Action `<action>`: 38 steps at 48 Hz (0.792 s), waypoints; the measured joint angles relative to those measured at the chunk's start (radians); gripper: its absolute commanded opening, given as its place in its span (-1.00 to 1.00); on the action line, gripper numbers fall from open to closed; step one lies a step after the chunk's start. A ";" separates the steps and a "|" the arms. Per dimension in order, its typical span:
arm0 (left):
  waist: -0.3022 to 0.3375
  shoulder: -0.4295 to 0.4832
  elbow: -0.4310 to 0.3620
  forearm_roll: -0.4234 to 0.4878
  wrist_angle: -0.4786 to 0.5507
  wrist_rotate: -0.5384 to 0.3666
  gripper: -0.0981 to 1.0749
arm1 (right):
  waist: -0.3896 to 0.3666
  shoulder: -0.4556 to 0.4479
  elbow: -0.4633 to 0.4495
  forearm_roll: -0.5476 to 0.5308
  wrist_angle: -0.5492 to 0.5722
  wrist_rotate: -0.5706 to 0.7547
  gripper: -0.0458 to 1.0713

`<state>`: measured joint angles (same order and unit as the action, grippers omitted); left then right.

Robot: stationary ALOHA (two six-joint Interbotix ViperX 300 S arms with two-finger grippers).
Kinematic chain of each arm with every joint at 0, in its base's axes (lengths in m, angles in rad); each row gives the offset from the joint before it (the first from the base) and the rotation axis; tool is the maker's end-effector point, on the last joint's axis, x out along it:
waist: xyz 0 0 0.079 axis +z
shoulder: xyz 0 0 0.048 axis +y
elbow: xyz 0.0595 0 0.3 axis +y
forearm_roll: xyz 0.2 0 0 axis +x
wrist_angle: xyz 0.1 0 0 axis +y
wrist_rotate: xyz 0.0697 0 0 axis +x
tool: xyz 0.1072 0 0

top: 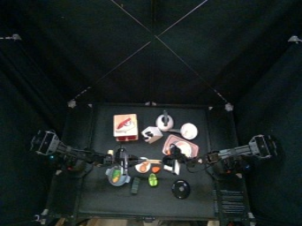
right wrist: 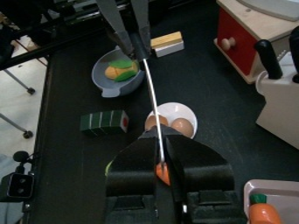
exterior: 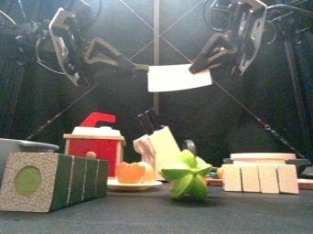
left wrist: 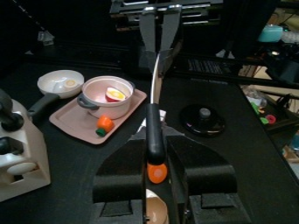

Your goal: Cut starfruit

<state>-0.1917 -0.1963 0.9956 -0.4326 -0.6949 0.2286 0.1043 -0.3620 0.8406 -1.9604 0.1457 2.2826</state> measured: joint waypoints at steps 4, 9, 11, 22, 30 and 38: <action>0.000 0.003 0.000 0.000 0.002 0.000 -0.04 | 0.002 0.000 0.003 0.002 0.000 0.002 -0.19; -0.002 0.003 0.000 0.000 0.002 0.000 -0.04 | 0.003 0.000 0.011 0.026 -0.006 0.002 -0.19; -0.009 0.006 0.000 -0.002 0.000 0.000 -0.04 | 0.003 0.000 0.015 0.040 -0.011 0.002 -0.19; -0.077 0.071 -0.011 -0.034 -0.014 0.000 -0.06 | 0.052 0.025 0.031 0.123 -0.046 0.002 -0.19; -0.156 0.138 -0.035 -0.075 -0.026 0.000 -0.06 | 0.106 0.057 0.032 0.137 -0.054 0.000 -0.19; -0.225 0.190 -0.063 -0.147 -0.034 0.000 -0.06 | 0.143 0.101 0.031 0.140 -0.054 0.002 -0.19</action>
<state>-0.4172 -0.0061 0.9327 -0.5798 -0.7286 0.2286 0.2470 -0.2608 0.8713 -1.8208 0.0920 2.2841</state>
